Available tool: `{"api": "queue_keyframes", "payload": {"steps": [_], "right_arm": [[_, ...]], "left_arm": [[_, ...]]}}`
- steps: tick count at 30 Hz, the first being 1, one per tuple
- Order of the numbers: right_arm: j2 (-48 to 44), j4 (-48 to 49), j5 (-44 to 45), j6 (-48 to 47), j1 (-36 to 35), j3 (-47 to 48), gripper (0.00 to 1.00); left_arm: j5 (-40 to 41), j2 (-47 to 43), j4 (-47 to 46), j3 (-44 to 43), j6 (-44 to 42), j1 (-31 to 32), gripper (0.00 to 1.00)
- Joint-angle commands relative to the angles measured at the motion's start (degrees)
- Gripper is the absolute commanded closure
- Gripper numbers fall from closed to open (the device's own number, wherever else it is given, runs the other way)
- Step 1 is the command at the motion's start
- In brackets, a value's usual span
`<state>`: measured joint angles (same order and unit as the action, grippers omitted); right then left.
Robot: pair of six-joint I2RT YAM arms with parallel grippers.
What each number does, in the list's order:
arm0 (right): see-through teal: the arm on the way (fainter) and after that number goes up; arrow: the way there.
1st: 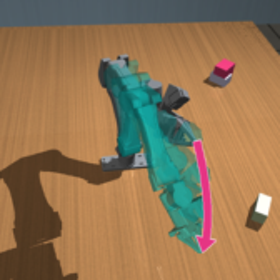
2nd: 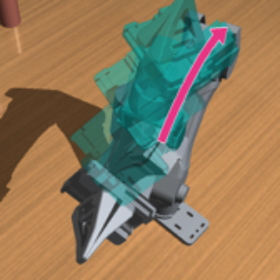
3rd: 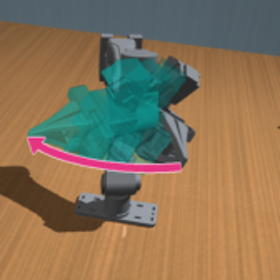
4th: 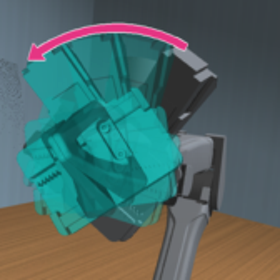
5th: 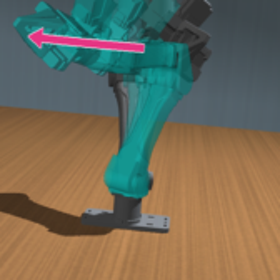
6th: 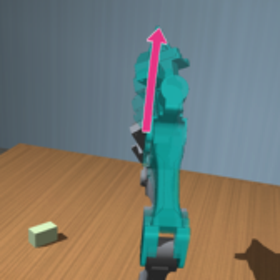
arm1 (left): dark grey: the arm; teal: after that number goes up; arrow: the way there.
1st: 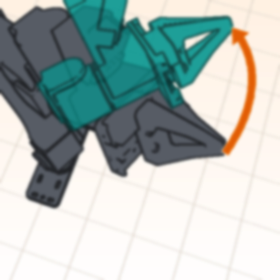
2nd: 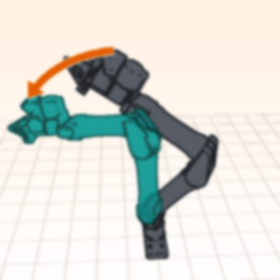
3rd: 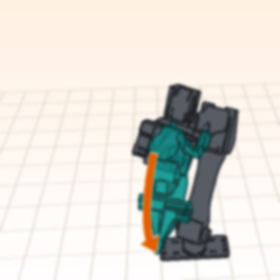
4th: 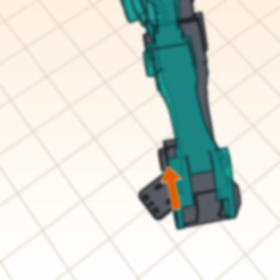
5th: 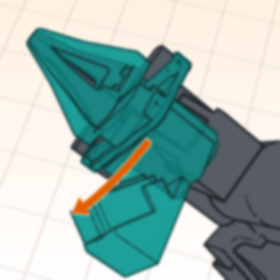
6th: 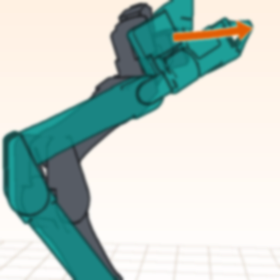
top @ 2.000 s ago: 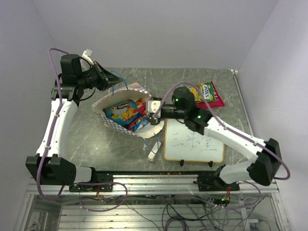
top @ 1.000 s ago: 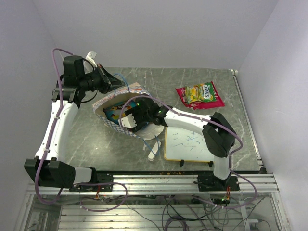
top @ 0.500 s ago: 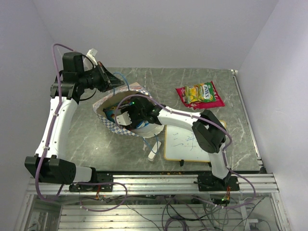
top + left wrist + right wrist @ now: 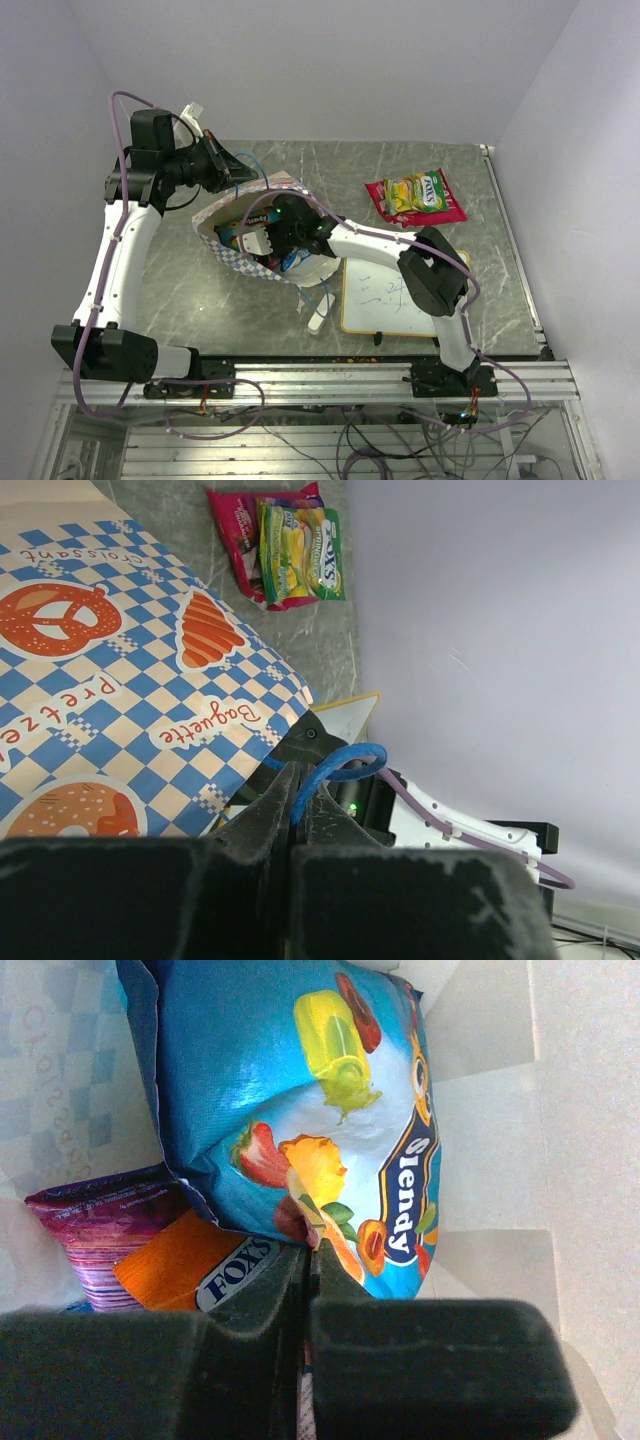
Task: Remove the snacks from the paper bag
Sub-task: Take out the snack from the paper bag.
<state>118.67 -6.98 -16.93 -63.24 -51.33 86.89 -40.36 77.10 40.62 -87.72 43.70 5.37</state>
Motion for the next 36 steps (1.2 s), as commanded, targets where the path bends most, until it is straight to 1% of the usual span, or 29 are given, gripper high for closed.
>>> {"api": "queue_keyframes", "payload": {"steps": [1, 5, 11, 19, 26, 36], "right_arm": [[-5.6, 3.4, -2.9, 4.1, 0.7, 0.7, 1.00], [-9.1, 3.5, -4.2, 6.2, 0.9, -0.9, 1.00], [-16.0, 0.1, -5.3, 9.6, 1.0, -3.1, 1.00], [-23.1, -2.1, -6.2, 14.1, 0.9, -7.2, 1.00], [-26.9, -3.9, -6.6, 17.4, 0.8, -6.5, 1.00], [-34.5, -7.2, -7.1, 19.5, 0.8, -3.3, 1.00]], "left_arm": [[0.2, -0.6, 0.0, -1.3, -0.6, 0.4, 0.93], [1.1, -1.3, -0.4, -0.1, 0.0, 0.1, 0.93], [2.1, -1.8, 0.4, 0.4, 0.1, -1.3, 0.93], [2.9, -3.5, -2.4, 3.4, 2.9, -2.7, 0.93], [5.3, -3.8, -1.6, 4.1, 3.6, -4.0, 0.93], [5.9, -2.8, -1.9, 4.9, 4.1, -4.5, 0.93]]}}
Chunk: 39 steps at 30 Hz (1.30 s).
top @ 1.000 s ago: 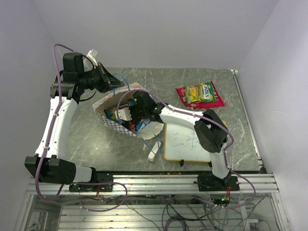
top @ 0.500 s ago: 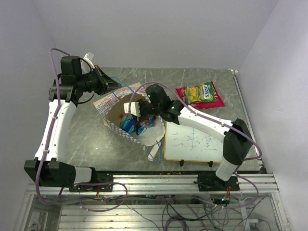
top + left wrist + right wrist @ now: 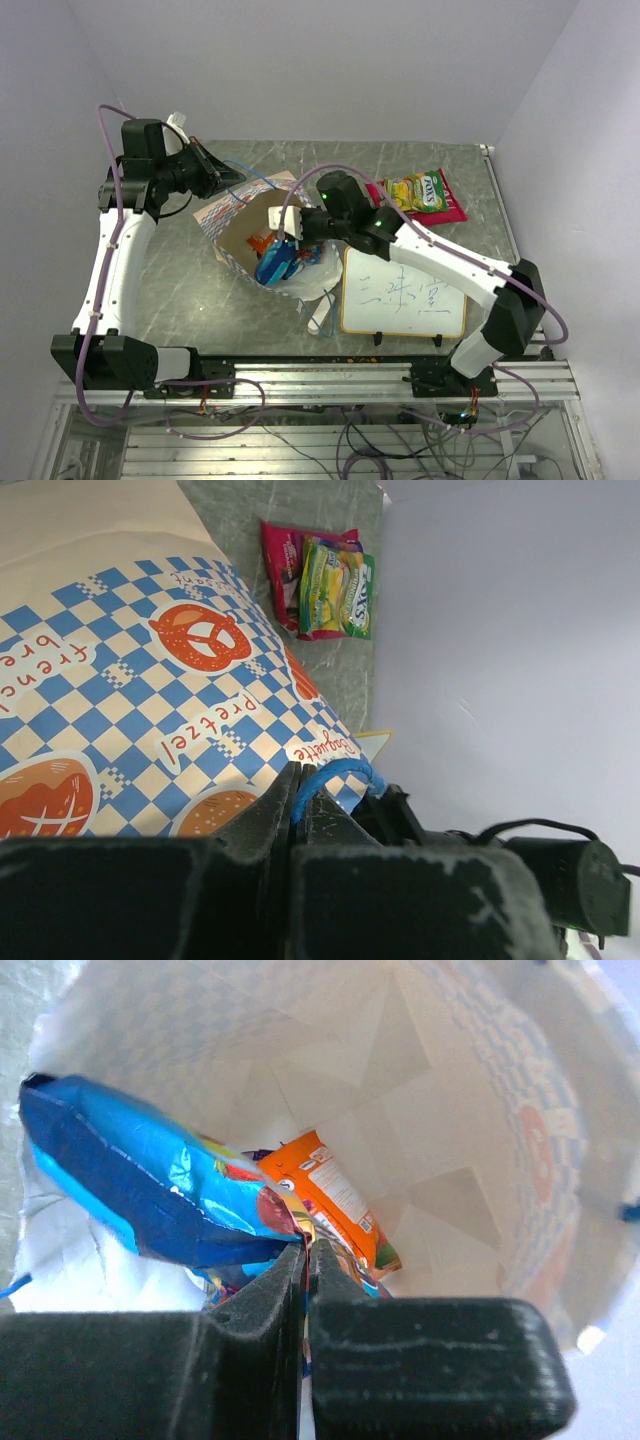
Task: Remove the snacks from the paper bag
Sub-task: Take out the snack from the paper bag, then place the snack at the center of the board.
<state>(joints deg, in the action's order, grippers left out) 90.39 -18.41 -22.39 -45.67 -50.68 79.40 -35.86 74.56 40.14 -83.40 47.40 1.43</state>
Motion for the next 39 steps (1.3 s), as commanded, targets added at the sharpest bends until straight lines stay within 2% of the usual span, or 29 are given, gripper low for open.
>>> {"api": "queue_keyframes", "payload": {"steps": [1, 10, 14, 18, 25, 28, 36, 39], "right_arm": [[-6.9, 4.2, -1.8, 2.5, 0.2, 4.6, 1.00], [-10.5, 6.1, -1.5, 8.6, 0.2, 10.3, 1.00], [-11.9, 6.2, 1.9, 7.8, 0.3, 13.2, 1.00], [-15.5, 10.3, 4.7, 7.3, 2.3, 12.1, 1.00], [-17.6, 15.1, 4.0, 9.7, 12.4, 14.4, 1.00], [-17.3, 17.1, 6.8, 9.7, 16.9, 14.0, 1.00], [-8.2, 16.3, 17.3, 9.6, 29.9, 12.4, 1.00], [-4.8, 18.8, 17.2, 9.9, 34.7, 10.2, 1.00]], "left_arm": [[1.3, -0.2, -1.5, 0.8, 0.5, -0.6, 0.93], [2.7, 1.1, -0.3, 1.2, 0.4, -0.6, 0.93], [2.9, 1.8, 0.2, 1.3, -0.1, -0.6, 0.93], [4.9, 2.6, 2.4, -1.1, -2.3, -0.6, 0.93], [6.9, 4.4, 4.3, -3.6, -4.4, -0.6, 0.93], [6.5, 5.2, 4.1, -4.2, -4.4, -0.6, 0.93], [6.1, 6.6, 4.0, -5.7, -5.2, -0.6, 0.93], [5.5, 7.3, 3.9, -5.7, -5.2, -0.6, 0.93]]}}
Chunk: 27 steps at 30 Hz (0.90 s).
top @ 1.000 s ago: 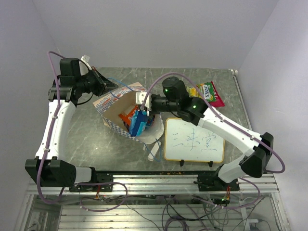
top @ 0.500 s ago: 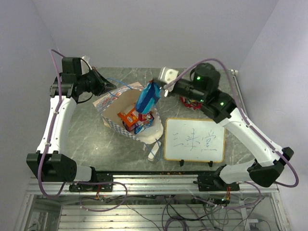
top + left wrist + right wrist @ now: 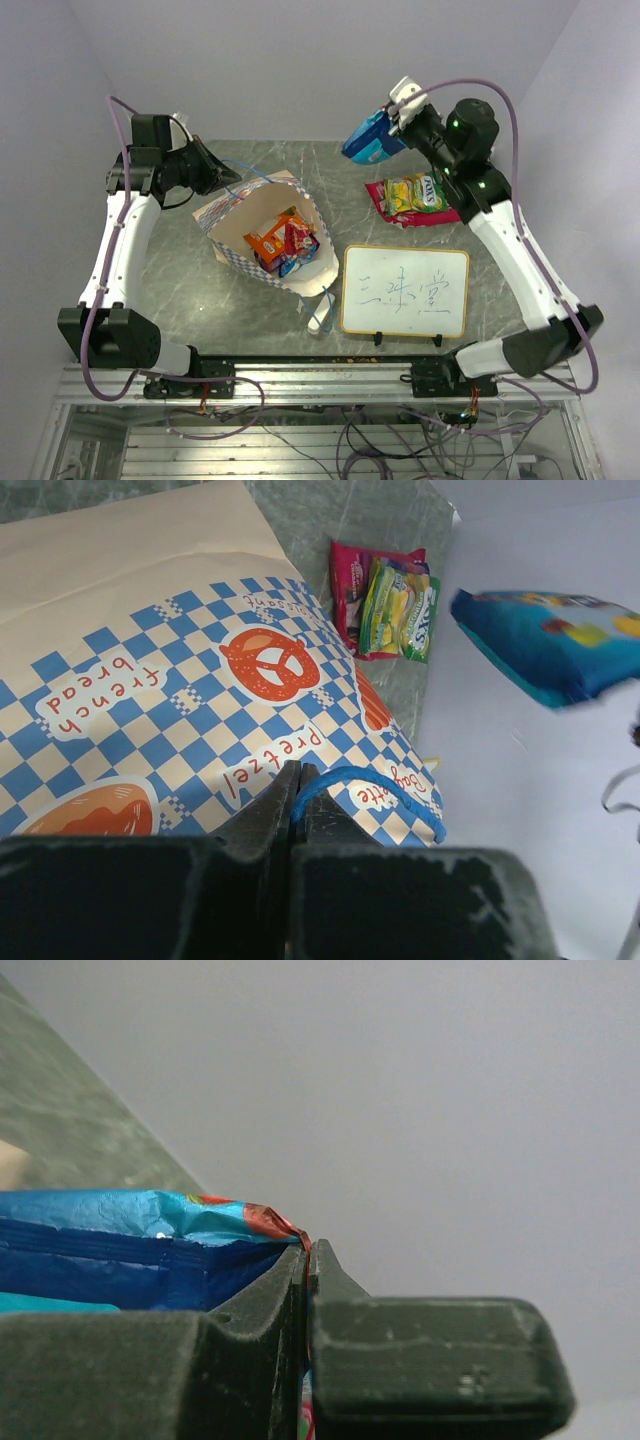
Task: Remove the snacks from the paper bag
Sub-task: Place the snack at the center of the board.
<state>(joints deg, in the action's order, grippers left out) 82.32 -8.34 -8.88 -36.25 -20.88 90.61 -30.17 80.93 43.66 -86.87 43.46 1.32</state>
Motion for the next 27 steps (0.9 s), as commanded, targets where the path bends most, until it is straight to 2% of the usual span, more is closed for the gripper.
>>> {"api": "queue_keyframes", "payload": {"steps": [1, 6, 14, 21, 27], "right_arm": [[4.1, 9.8, 3.7, 0.4, 6.1, -1.9, 1.00], [10.0, 13.1, 1.6, 2.1, 11.3, -2.8, 1.00], [16.4, 14.1, -0.9, 2.6, 14.7, -0.9, 1.00], [14.9, 14.5, -3.0, 1.7, 15.1, -5.6, 1.00], [10.0, 17.7, -2.7, 0.5, 15.2, -15.9, 1.00]], "left_arm": [[-0.4, 1.2, 0.4, -2.2, -1.3, -0.4, 0.93], [-0.9, 2.7, 0.0, -3.3, -2.0, -0.4, 0.93], [-0.8, 4.2, -0.4, -4.6, -3.2, -0.4, 0.93], [-0.3, 5.2, -0.1, -6.4, -4.1, -0.4, 0.93], [-0.9, 5.6, -0.4, -5.8, -3.8, -0.4, 0.93]]}}
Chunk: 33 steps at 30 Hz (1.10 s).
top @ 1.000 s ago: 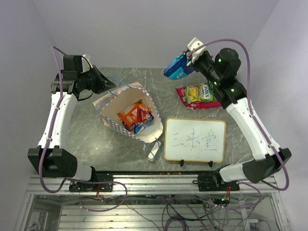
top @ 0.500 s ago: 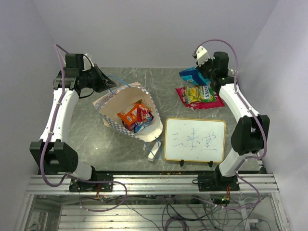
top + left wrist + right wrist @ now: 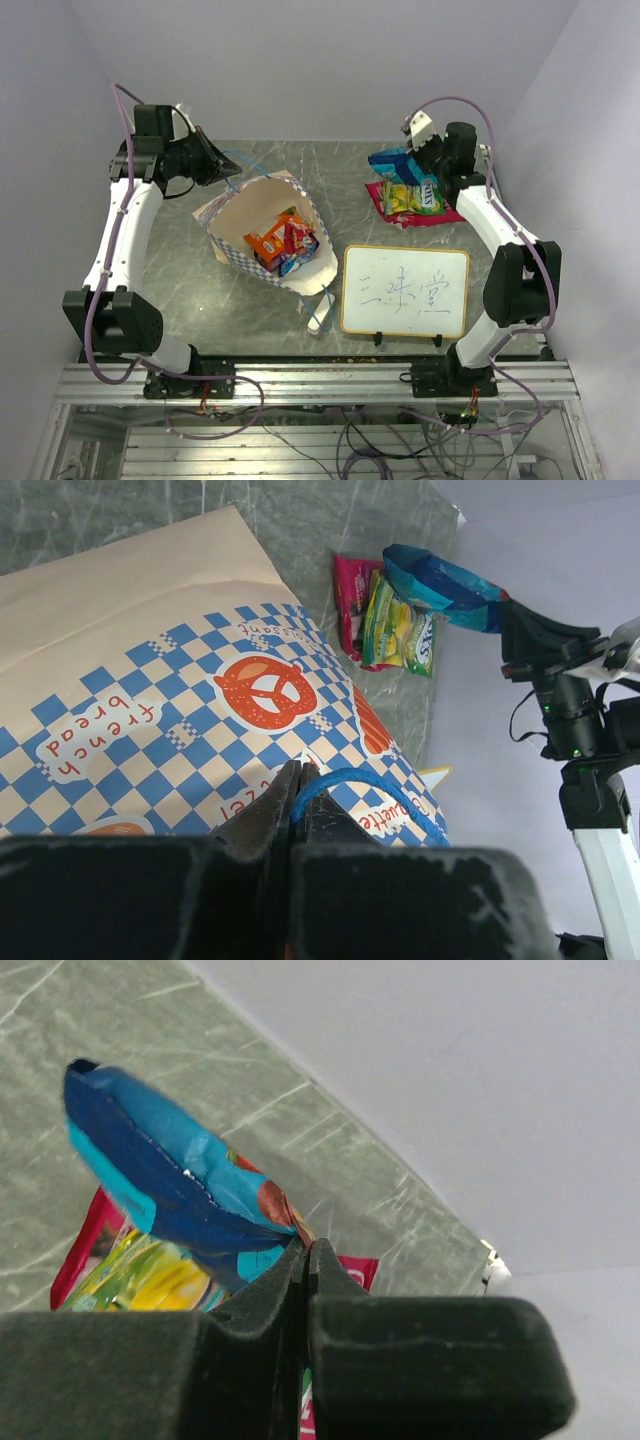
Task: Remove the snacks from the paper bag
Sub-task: Place the snack at the center of the board.
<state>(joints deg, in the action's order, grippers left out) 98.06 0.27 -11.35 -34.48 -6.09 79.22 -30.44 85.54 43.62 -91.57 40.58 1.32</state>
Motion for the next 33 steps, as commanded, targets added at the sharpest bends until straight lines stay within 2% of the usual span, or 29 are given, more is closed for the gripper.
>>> {"api": "queue_keyframes", "payload": {"steps": [1, 7, 13, 19, 21, 26, 33], "right_arm": [[-6.4, 9.7, -0.2, -1.6, 0.4, -6.0, 1.00], [-11.3, 15.9, -1.9, -3.3, 0.5, -19.2, 1.00], [-12.3, 16.5, -2.2, -4.8, 0.6, -29.7, 1.00], [-8.1, 13.4, -0.5, -10.7, 1.4, -32.1, 1.00], [-7.1, 16.0, -0.8, -9.1, 2.6, -32.9, 1.00], [-1.5, 12.2, 3.7, -7.6, 3.4, -28.7, 1.00], [-1.3, 11.9, 6.8, -3.2, 6.0, -29.9, 1.00]], "left_arm": [[-0.7, 1.0, -0.5, -1.0, -0.7, -0.3, 0.93], [-1.3, 0.8, -0.8, -0.4, -0.4, 0.4, 0.93], [-1.8, -0.5, -0.9, 0.9, -0.1, 0.6, 0.93], [-2.3, -1.3, -1.4, 1.5, 0.3, 1.5, 0.93], [-2.6, -1.7, -1.8, 2.0, 0.7, 1.6, 0.93], [-3.1, -2.6, -2.2, 2.5, 0.9, 1.9, 0.93], [-3.3, -3.9, -2.4, 3.1, 0.9, 2.0, 0.93]]}}
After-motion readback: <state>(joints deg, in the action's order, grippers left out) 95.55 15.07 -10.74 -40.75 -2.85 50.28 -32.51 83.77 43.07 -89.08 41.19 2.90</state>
